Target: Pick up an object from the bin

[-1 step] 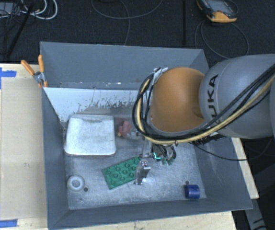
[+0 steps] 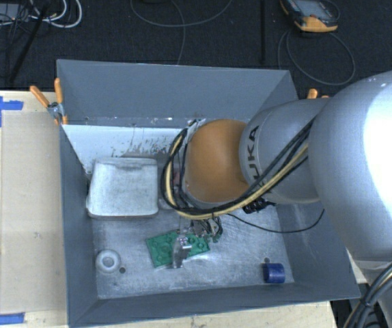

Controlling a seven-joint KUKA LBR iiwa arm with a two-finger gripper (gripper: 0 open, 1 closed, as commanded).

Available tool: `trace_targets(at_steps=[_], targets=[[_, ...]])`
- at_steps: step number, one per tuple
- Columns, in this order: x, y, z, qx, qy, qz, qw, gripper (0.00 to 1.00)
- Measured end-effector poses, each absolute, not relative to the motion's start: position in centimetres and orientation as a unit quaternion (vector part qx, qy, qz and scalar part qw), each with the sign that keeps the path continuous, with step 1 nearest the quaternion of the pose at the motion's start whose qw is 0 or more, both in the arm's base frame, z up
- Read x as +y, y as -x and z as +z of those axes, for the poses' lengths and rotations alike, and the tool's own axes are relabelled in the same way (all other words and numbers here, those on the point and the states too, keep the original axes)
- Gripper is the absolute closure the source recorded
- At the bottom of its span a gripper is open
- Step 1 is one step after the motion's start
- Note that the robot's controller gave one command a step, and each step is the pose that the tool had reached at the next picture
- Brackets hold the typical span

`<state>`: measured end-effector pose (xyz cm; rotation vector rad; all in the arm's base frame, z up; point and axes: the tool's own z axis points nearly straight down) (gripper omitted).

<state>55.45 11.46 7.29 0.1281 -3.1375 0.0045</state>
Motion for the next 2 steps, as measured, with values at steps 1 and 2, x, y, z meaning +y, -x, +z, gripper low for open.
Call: trace_targets(at_steps=[1, 2], targets=[[11.6, -55.8, 7.9, -0.999, -0.039, -0.001, -0.006, 1.0], [13.9, -54.9, 24.1, -0.987, -0.16, 0.0, -0.003, 1.0]])
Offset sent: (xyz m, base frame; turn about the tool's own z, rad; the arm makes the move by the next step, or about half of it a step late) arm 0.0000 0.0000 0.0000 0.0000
